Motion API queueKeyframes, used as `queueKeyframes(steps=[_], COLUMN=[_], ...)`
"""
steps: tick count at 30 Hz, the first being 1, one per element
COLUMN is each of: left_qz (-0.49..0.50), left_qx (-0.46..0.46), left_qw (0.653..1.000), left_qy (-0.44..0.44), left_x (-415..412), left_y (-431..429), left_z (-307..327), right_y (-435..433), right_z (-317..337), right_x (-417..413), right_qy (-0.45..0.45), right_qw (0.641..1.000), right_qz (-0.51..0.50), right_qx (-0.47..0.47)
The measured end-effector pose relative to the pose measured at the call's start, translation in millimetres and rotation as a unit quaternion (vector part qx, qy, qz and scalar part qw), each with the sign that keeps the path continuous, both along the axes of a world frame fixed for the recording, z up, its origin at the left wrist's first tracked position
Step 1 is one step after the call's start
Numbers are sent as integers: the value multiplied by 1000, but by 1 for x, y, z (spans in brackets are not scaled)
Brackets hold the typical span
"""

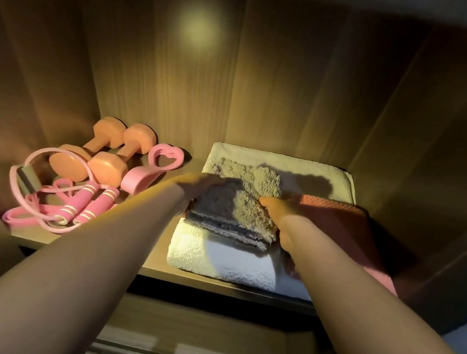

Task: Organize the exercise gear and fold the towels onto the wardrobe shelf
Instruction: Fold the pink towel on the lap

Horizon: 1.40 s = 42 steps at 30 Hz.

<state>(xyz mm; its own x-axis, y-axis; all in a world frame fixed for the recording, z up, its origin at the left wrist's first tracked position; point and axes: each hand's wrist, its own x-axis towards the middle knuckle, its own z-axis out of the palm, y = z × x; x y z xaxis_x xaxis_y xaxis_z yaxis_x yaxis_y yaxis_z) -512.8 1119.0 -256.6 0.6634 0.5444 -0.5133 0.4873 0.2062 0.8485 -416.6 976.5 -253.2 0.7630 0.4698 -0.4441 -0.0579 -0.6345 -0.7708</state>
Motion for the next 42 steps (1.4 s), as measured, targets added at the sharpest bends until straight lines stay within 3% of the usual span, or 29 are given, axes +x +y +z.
queueKeyframes(steps=[2, 5, 8, 10, 12, 15, 17, 19, 25, 29, 32, 35, 38, 42], left_qz=[22, 52, 85, 51, 15, -71, -174, -244, -285, -301, -295, -283, -287, -274], left_qx=[-9, 138, 197, 325, 461, 558, 593, 604, 581, 579, 598, 613, 596, 601], left_qw=[999, 989, 976, 940, 879, 827, 786, 758, 749, 734, 727, 725, 733, 730], left_qy=[-42, -4, 19, 95, 120, 22, -2, 33, 142, 188, 161, 135, 156, 176], left_x=[3, 7, 4, 0, -4, -9, -11, -13, -8, -5, 0, 4, 7, 10], left_y=[-4, -11, -20, -26, -29, -30, -31, -30, -29, -33, -43, -60, -69, -67], left_z=[-4, -20, -28, -26, -22, -18, -23, -36, -46, -23, -2, -2, -24, -47], right_y=[4, 4, 5, 8, 6, -1, -5, -7, -2, -10, -34, -62, -81, -84], right_z=[0, -5, -12, -13, -11, -11, -18, -30, -48, -33, -22, -23, -43, -62], right_x=[0, -5, -10, -12, -14, -11, -8, -5, -2, 7, 25, 46, 52, 50], right_qy=[-26, -68, -118, -156, -240, -383, -387, -391, -411, -379, -387, -356, -321, -327], right_qw=[1000, 995, 987, 978, 962, 912, 886, 858, 834, 870, 889, 903, 885, 884], right_qz=[-8, 7, 5, 15, 28, 121, 231, 287, 287, 285, 229, 188, 210, 187], right_qx=[-14, -71, -112, -140, -126, -85, -108, -166, -230, -135, -87, -148, -264, -276])
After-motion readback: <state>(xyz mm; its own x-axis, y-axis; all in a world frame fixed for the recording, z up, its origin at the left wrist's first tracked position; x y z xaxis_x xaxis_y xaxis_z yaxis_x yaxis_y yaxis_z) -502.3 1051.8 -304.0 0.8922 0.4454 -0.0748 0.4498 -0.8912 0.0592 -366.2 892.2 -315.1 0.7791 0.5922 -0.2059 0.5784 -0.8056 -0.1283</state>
